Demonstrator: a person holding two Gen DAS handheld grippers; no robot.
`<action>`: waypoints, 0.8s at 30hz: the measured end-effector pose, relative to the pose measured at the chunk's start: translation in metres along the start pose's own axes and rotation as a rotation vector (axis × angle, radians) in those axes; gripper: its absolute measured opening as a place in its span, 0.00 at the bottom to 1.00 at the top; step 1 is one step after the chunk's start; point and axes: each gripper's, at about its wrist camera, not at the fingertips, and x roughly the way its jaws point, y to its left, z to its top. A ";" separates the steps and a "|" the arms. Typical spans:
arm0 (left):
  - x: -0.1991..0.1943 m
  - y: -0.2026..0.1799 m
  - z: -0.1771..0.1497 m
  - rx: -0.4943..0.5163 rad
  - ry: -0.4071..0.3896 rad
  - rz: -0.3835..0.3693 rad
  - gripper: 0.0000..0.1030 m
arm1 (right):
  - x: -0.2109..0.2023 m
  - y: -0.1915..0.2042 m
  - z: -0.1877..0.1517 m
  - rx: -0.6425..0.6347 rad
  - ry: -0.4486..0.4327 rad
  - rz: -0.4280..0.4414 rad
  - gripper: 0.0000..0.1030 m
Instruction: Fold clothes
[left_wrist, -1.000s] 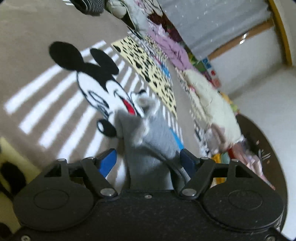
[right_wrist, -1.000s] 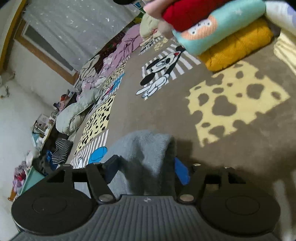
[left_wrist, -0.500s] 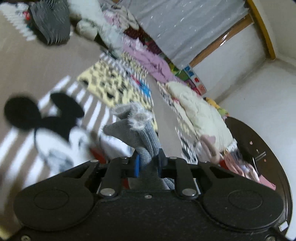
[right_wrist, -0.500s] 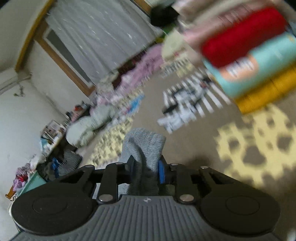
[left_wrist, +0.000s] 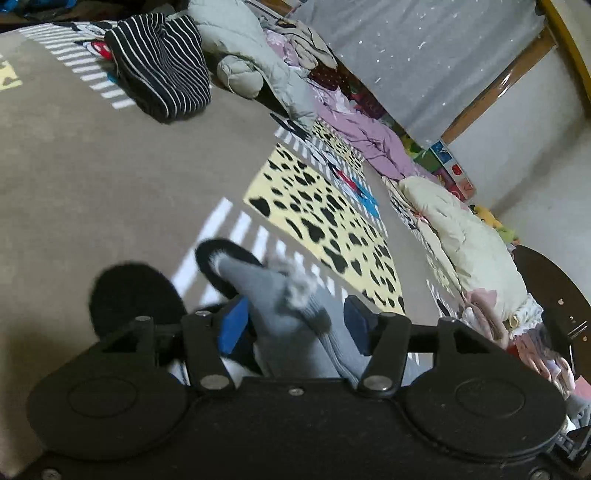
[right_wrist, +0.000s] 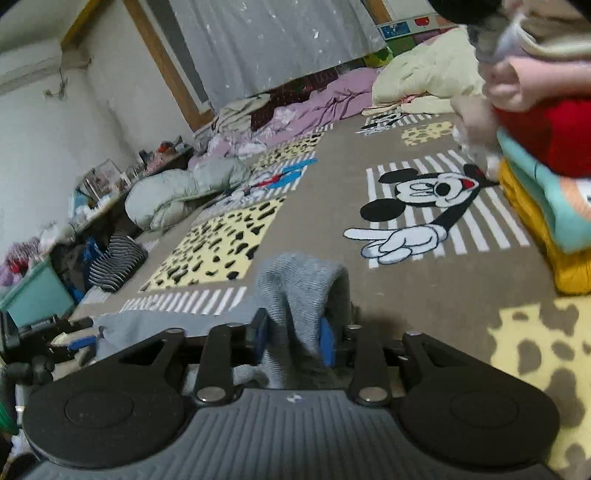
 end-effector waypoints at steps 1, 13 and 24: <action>0.003 0.000 0.004 0.008 0.002 0.005 0.55 | 0.001 -0.003 0.000 0.013 0.005 0.005 0.50; 0.053 -0.030 0.039 0.139 0.165 0.053 0.55 | 0.025 -0.002 -0.002 0.033 0.052 0.005 0.53; 0.090 -0.053 0.054 0.293 0.343 0.088 0.53 | 0.033 0.000 0.011 -0.029 0.124 0.016 0.53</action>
